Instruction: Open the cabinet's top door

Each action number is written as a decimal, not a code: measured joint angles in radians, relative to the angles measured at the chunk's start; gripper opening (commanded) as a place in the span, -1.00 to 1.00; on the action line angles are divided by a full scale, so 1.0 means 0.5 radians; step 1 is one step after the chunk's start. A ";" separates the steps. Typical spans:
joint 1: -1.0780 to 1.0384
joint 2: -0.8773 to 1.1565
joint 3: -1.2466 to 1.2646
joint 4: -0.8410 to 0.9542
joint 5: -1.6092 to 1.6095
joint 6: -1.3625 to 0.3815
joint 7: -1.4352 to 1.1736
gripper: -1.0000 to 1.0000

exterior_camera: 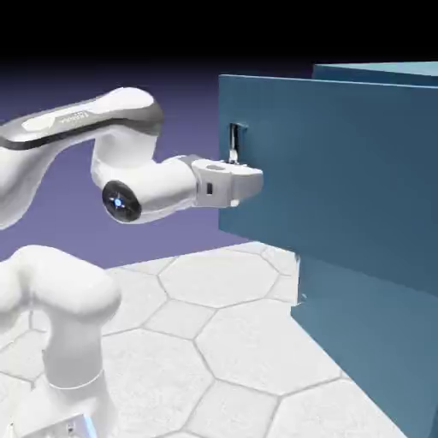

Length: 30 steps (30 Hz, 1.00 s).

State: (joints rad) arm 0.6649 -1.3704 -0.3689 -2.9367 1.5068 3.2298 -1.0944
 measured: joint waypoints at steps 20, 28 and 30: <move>-0.684 -0.277 -0.130 -0.228 -0.861 -0.804 0.758 -1.00; -1.136 -0.399 -0.439 -0.196 -1.279 -1.501 0.904 -1.00; -1.219 -0.406 -0.544 -0.160 -1.382 -1.675 0.920 -1.00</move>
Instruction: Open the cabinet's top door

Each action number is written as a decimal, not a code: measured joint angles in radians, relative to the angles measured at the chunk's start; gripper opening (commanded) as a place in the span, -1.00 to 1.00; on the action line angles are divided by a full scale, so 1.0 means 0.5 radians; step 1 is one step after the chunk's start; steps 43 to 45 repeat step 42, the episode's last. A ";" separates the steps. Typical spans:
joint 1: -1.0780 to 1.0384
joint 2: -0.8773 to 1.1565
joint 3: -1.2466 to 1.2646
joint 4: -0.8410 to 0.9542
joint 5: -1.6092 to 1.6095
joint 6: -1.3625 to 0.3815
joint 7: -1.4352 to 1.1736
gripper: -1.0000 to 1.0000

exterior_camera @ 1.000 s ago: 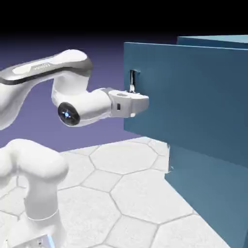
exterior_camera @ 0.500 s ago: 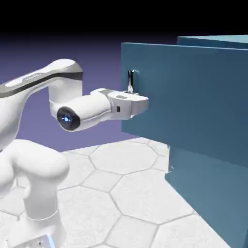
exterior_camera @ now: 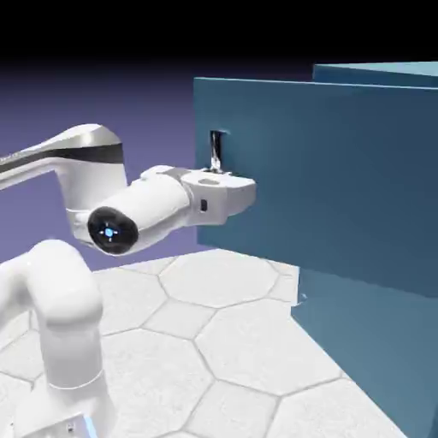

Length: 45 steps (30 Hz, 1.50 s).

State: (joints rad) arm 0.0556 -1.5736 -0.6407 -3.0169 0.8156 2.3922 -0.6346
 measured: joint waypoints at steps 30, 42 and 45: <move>0.799 0.260 -1.233 1.852 -0.959 -2.249 0.126 -1.00; 1.422 0.252 -1.370 2.722 -0.999 -2.879 0.270 -1.00; 1.422 0.252 -1.370 2.722 -0.999 -2.879 0.270 -1.00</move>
